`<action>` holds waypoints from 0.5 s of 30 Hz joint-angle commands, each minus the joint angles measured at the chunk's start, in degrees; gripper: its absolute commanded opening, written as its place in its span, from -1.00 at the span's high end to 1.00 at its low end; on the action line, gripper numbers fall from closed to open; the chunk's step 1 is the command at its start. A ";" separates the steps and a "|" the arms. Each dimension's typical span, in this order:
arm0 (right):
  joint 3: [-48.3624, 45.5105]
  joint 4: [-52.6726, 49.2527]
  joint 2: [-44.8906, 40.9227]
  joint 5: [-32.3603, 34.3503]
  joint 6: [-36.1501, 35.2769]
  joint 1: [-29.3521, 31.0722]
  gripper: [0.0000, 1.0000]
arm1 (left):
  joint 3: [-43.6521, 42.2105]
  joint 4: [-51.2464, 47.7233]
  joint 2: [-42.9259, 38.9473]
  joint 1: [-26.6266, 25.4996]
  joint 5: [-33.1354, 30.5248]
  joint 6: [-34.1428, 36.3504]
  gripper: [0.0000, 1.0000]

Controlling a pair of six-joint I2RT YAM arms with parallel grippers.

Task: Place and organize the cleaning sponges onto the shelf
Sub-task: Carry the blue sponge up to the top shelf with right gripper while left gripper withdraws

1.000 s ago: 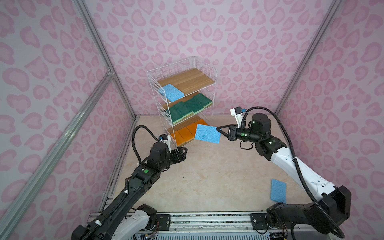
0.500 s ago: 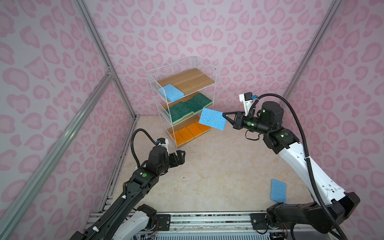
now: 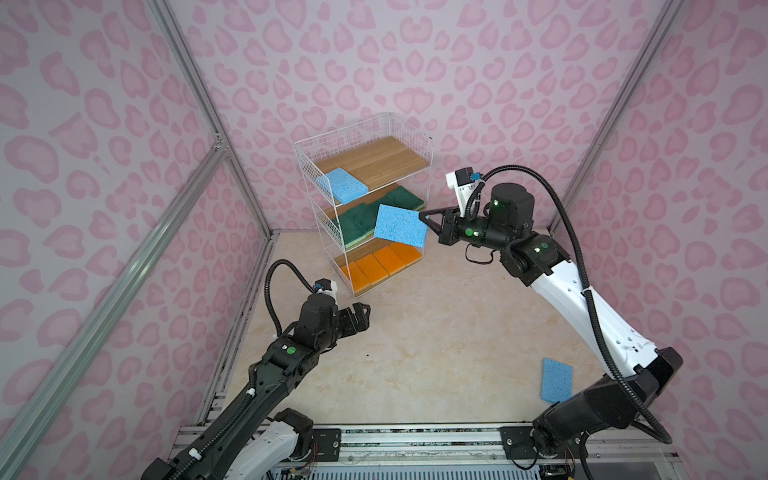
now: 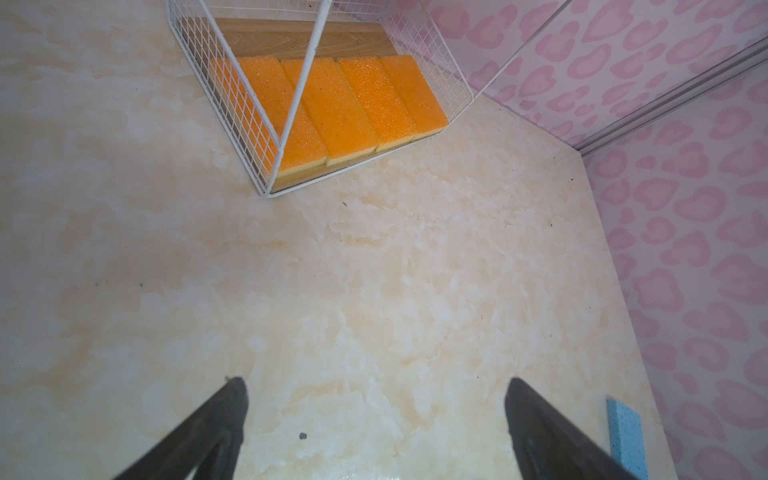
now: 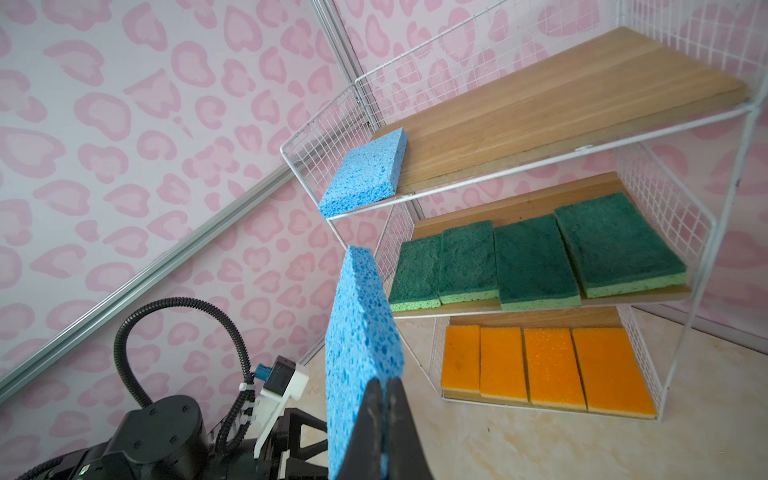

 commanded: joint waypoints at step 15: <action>6.79 9.64 9.22 3.57 2.56 1.87 1.00 | -2.53 0.97 -0.73 0.12 -0.54 -0.80 -0.95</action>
